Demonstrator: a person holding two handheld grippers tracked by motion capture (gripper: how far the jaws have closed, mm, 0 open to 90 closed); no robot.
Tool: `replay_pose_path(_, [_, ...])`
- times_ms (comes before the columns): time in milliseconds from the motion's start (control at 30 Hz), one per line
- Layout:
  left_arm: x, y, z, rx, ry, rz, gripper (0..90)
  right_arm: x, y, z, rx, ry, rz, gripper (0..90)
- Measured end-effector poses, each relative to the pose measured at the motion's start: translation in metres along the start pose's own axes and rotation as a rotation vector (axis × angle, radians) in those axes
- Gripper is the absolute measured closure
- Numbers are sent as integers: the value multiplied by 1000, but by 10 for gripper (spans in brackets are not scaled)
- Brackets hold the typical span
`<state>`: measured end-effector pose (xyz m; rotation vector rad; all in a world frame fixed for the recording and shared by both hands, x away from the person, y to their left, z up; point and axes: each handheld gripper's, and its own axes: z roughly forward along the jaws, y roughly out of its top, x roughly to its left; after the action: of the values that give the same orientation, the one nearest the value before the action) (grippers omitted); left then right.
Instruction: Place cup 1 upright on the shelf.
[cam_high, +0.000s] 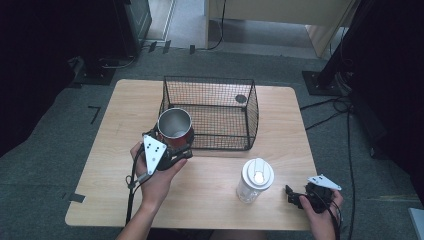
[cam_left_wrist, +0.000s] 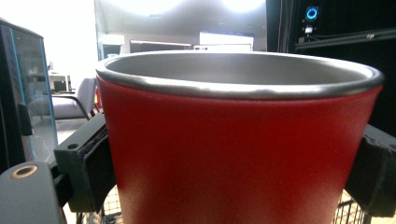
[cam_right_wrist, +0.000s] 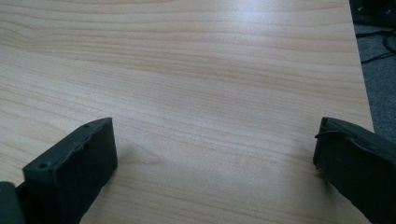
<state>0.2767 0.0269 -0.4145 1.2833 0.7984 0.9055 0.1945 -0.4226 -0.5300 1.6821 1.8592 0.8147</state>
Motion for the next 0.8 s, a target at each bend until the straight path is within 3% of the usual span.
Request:
replay_pose_path(500, [-1, 5, 27, -47, 25, -36, 80, 0, 0, 0, 0, 0, 1, 0])
replay_pose_path(800, [-1, 7, 41, -80, 37, -78, 80, 0, 0, 0, 0, 0, 1, 0])
